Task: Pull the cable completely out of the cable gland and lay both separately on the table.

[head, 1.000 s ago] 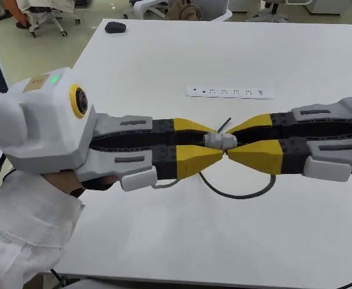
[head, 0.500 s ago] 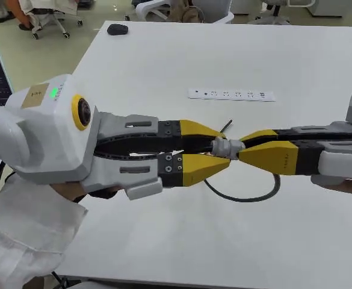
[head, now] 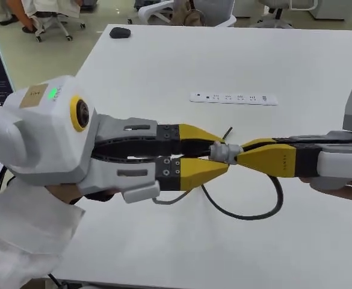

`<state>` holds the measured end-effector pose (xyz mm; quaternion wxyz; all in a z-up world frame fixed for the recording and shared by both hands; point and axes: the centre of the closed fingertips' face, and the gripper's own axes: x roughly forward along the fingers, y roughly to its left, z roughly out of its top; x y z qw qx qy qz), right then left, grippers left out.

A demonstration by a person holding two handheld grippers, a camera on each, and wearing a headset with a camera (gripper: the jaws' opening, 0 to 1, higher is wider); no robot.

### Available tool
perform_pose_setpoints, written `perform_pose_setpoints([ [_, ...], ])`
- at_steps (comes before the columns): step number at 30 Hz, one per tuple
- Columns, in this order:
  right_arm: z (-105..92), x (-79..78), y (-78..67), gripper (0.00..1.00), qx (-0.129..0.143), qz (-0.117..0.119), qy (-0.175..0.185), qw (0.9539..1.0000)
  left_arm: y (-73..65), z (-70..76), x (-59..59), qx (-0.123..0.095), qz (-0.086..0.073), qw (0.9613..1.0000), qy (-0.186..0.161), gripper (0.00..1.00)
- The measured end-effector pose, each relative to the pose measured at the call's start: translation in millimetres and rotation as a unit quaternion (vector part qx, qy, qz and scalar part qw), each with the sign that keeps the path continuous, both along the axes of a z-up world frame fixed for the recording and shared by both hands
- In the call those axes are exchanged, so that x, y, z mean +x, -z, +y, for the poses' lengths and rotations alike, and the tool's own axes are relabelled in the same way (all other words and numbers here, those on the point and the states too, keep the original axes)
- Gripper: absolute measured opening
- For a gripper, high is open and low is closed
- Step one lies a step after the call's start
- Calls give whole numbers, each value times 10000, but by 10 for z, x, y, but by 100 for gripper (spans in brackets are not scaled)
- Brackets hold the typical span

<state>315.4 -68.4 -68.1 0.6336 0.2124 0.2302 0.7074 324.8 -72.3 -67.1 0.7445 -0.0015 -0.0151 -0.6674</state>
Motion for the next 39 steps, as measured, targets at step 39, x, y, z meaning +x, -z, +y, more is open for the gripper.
perform_pose_setpoints([
  [39, 15, 48, 32, 11, 166, 482, 124, 9986, 6, 0, -44, -9, 49, 10000, -71, 15],
])
